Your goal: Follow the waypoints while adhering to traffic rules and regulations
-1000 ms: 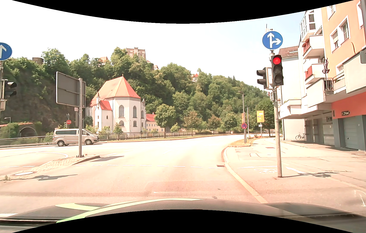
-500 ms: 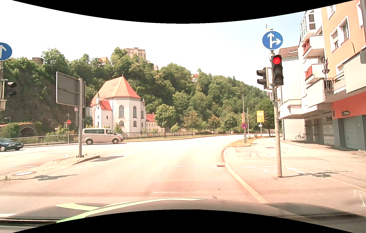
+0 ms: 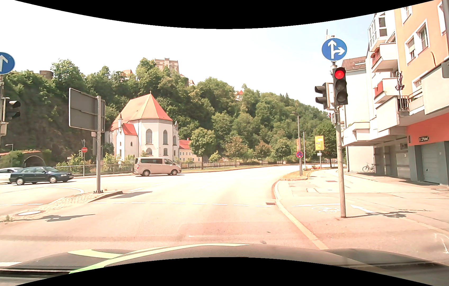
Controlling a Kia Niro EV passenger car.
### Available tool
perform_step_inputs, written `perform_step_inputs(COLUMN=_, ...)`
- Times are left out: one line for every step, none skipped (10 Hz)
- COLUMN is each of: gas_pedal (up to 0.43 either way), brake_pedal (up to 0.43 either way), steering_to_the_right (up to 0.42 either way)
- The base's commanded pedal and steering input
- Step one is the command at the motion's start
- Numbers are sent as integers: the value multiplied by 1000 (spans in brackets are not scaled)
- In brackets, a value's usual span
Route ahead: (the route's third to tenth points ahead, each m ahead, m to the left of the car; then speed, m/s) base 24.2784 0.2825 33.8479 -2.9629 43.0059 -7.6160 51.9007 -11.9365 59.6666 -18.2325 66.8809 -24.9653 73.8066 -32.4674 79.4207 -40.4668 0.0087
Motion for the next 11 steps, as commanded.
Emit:
perform_step_inputs(gas_pedal=0, brake_pedal=305, steering_to_the_right=40)
perform_step_inputs(gas_pedal=0, brake_pedal=305, steering_to_the_right=40)
perform_step_inputs(gas_pedal=0, brake_pedal=305, steering_to_the_right=40)
perform_step_inputs(gas_pedal=0, brake_pedal=305, steering_to_the_right=40)
perform_step_inputs(gas_pedal=0, brake_pedal=311, steering_to_the_right=40)
perform_step_inputs(gas_pedal=0, brake_pedal=305, steering_to_the_right=40)
perform_step_inputs(gas_pedal=0, brake_pedal=311, steering_to_the_right=40)
perform_step_inputs(gas_pedal=0, brake_pedal=311, steering_to_the_right=40)
perform_step_inputs(gas_pedal=0, brake_pedal=311, steering_to_the_right=40)
perform_step_inputs(gas_pedal=0, brake_pedal=311, steering_to_the_right=40)
perform_step_inputs(gas_pedal=0, brake_pedal=311, steering_to_the_right=40)
